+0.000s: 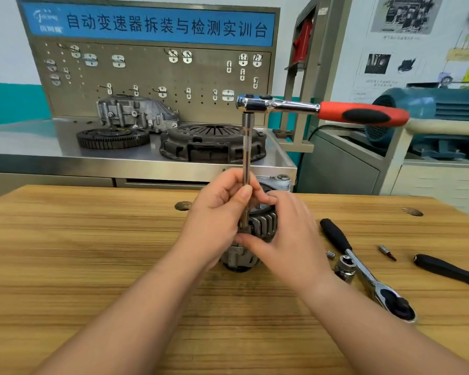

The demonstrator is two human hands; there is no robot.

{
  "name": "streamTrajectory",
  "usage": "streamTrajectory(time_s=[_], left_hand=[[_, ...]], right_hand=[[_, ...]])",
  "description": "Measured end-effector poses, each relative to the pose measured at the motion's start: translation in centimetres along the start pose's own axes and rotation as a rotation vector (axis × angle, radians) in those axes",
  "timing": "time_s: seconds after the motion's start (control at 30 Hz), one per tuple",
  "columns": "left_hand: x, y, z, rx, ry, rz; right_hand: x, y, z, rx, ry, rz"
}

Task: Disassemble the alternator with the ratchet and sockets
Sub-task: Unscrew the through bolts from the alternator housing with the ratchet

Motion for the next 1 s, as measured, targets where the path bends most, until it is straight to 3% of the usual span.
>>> streamTrajectory(time_s=[0.4,0.57,0.67,0.77,0.83,1.0], left_hand=[[0.4,0.3,-0.3,-0.037,0.077,0.025],[0.4,0.5,-0.4,-0.035,0.106,-0.010],[0.5,0.5,-0.4,-0.009,0.085,-0.018],[0.7,0.5,-0.6,-0.001,0.053,-0.026],[1.0,0.6,-0.7,-0.007,0.029,-0.028],[1.1,0.6,-0.4,-0.014,0.006,0.008]], right_hand=[[0.5,0.1,-0.4,-0.016,0.066,-0.024],[1.1,2.5,-4.4,-0.273,0.429,-0.071],[1.6,5.6,-5.5,-0.364,0.801,-0.047],[2.5,8.0,-5.7,-0.420,0.995,-0.044],[3.6,8.6,-5.7,-0.467,1.003,-0.104],[6.7,8.2,-7.3,-0.650,0.812,-0.447]])
Point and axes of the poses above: each hand's wrist, its own y-axis towards the middle knuckle, its own z-axis out of the palm, x = y × z, the point moved 9 cm from there along y, towards the middle knuckle, and after that the axes turned 13 degrees about -z, right-handed, at the moved point
